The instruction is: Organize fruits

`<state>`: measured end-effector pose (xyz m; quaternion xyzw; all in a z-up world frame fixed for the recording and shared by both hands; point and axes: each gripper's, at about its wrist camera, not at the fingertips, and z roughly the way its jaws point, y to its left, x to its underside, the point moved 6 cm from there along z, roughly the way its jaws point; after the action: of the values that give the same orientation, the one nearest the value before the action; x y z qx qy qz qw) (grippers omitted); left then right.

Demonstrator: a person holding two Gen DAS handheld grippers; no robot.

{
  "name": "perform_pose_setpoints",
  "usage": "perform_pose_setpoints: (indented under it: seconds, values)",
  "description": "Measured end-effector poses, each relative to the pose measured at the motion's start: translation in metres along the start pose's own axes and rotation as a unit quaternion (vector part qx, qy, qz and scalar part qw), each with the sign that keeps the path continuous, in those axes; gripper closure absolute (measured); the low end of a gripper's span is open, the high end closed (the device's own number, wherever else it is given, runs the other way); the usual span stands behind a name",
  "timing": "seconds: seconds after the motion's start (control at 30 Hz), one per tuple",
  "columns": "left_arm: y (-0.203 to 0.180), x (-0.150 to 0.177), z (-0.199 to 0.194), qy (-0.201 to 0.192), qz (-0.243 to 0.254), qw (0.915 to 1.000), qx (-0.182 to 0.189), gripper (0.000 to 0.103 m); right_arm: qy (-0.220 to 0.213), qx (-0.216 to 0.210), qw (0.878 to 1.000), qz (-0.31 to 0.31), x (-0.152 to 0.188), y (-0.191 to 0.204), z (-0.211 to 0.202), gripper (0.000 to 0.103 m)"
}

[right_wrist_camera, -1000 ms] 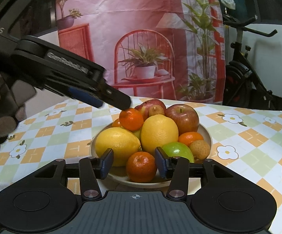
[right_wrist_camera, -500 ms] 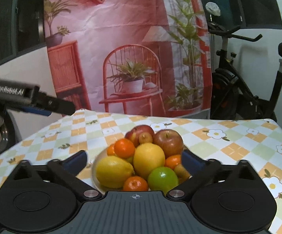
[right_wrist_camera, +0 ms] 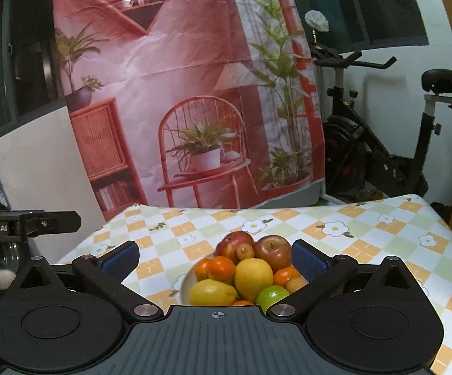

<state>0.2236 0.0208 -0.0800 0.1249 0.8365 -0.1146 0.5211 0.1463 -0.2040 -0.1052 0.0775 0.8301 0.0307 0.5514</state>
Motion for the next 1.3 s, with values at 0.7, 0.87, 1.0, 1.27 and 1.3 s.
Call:
perform_pose_setpoints:
  seconds: [0.7, 0.87, 1.0, 1.27, 1.3]
  values:
    - [-0.028, 0.006, -0.141, -0.048, 0.062, 0.9956, -0.051, 0.000, 0.002, 0.066, 0.997, -0.031, -0.011, 0.074, -0.127, 0.000]
    - [-0.024, 0.011, -0.145, -0.049, 0.051, 0.9960, -0.054, 0.000, 0.000, 0.067, 0.997, -0.035, -0.010, 0.077, -0.131, 0.000]
    - [-0.019, 0.009, -0.142, -0.046, 0.031, 0.9971, -0.052, 0.000, 0.005, 0.070, 0.997, -0.031, -0.008, 0.073, -0.129, 0.000]
    - [-0.019, 0.011, -0.140, -0.041, 0.021, 0.9981, -0.042, 0.000, 0.010, 0.072, 0.997, -0.039, -0.006, 0.074, -0.125, 0.000]
    - [-0.019, 0.011, -0.141, -0.042, 0.020, 0.9981, -0.041, 0.000, 0.010, 0.072, 0.997, -0.039, -0.006, 0.074, -0.125, 0.000]
